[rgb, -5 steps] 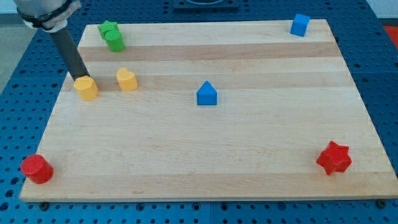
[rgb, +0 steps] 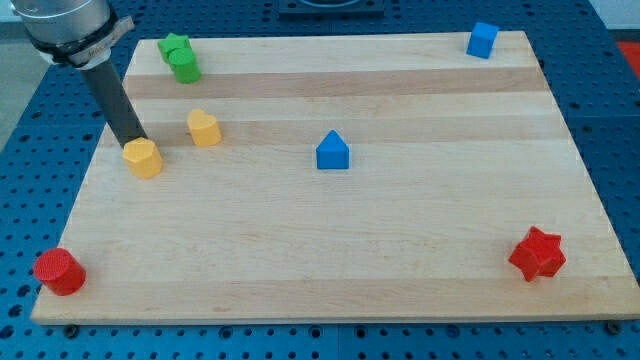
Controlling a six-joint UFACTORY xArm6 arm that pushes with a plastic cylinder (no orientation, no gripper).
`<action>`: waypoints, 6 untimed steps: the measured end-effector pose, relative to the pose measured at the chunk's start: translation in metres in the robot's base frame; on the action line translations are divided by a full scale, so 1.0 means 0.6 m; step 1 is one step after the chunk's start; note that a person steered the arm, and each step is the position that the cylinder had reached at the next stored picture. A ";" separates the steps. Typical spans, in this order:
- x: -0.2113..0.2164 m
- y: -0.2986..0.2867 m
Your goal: Slightly move the hexagon to the downward
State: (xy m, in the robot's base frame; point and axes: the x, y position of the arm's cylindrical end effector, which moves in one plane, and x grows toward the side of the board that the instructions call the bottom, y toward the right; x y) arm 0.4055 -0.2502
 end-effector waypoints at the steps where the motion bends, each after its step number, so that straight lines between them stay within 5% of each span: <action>1: 0.000 0.000; 6: 0.054 -0.017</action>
